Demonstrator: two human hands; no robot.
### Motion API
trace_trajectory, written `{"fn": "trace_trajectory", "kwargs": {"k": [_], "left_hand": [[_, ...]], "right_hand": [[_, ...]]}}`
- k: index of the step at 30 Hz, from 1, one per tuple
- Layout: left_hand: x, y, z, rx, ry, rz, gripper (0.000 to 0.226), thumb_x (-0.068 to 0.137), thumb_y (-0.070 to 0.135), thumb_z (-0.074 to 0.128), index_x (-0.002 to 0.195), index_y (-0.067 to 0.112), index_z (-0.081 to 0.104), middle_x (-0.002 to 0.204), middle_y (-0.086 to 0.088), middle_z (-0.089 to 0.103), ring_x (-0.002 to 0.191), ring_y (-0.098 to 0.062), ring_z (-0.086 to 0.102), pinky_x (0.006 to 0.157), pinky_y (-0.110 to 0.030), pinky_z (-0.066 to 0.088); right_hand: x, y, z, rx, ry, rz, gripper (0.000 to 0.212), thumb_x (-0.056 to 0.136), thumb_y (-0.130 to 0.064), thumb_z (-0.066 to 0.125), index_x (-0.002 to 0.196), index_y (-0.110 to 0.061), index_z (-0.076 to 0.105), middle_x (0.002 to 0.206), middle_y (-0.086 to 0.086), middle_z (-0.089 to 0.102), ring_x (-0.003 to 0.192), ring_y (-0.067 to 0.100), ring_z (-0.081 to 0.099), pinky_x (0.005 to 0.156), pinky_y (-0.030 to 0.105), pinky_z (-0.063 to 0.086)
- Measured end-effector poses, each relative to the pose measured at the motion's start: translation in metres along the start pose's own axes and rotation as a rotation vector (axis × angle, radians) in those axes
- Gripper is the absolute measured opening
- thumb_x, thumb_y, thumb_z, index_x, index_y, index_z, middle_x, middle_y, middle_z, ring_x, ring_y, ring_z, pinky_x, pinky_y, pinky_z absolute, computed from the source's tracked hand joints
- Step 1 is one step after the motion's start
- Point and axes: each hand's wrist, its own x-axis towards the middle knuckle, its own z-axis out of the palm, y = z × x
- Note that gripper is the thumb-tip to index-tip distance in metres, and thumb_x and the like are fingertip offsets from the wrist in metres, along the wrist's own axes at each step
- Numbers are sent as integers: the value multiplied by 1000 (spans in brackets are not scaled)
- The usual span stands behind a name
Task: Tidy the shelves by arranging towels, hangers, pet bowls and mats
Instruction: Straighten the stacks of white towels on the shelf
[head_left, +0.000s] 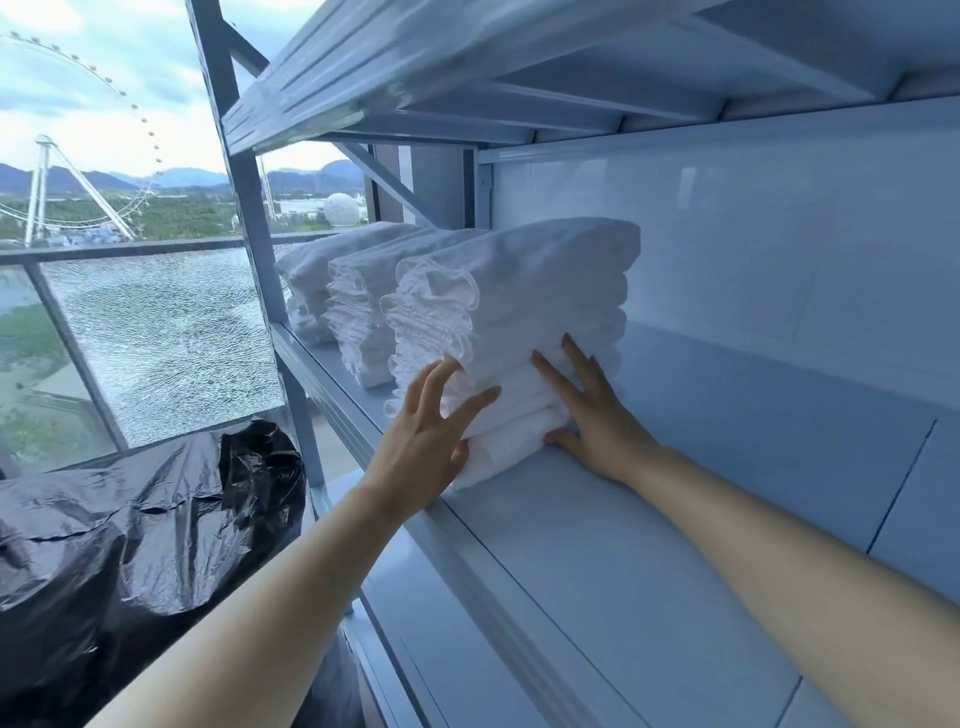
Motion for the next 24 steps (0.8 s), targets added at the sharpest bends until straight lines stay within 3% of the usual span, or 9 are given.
{"fn": "trace_trajectory", "kwargs": {"k": [3,8,10,16,21,24], "left_hand": [[-1,-2,3,-2,5,-37,71,62,-6,72,127,19,57,136,-22,40,127,-43,40,75,-40,54],[-4,-3,6,5,48,-72,70,66,-6,73,129,20,55,137,-20,44,126,-38,44,76,-38,54],[-6,-1,6,8,62,-76,66,70,-2,74,129,20,56,136,-18,46,125,-36,46,76,-39,54],[-8,0,6,21,93,-44,44,80,12,70,123,15,61,132,-15,53,124,-31,50,80,-41,55],[-10,0,8,70,129,6,60,68,-3,78,123,16,60,134,-13,50,125,-27,45,88,-36,50],[-8,3,6,125,123,46,71,67,-9,74,129,19,55,144,-11,37,134,-28,33,102,-42,39]], "right_hand": [[7,2,5,7,11,-3,93,84,-22,67,144,-40,-3,155,-5,-20,143,34,-5,111,45,26],[11,4,14,42,81,-19,94,84,-20,67,138,-47,-6,151,-14,-20,144,31,-3,112,47,22],[9,5,16,53,135,-18,96,82,-18,69,138,-48,-2,150,-18,-16,144,32,2,112,48,26],[7,7,15,29,178,-7,87,79,-23,72,144,-43,18,157,-9,0,143,26,13,102,47,41],[5,7,16,-25,205,-2,80,80,-28,69,144,-41,22,157,-5,6,142,25,17,104,46,39],[6,8,18,-28,205,-8,78,82,-29,67,144,-41,21,157,-6,5,142,25,16,106,44,37]]}}
